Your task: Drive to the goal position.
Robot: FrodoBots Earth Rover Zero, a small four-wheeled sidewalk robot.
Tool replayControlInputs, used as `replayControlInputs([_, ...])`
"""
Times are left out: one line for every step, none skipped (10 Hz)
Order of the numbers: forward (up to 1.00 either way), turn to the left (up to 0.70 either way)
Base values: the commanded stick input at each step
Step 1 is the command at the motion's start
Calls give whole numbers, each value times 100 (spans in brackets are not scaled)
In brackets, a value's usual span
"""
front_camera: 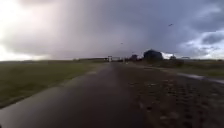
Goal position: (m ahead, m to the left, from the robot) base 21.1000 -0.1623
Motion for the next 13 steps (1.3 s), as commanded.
replayControlInputs([70,0])
replayControlInputs([70,0])
replayControlInputs([70,0])
replayControlInputs([70,0])
replayControlInputs([70,0])
replayControlInputs([70,0])
replayControlInputs([70,0])
replayControlInputs([70,0])
replayControlInputs([70,0])
replayControlInputs([70,0])
replayControlInputs([70,0])
replayControlInputs([70,0])
replayControlInputs([70,0])
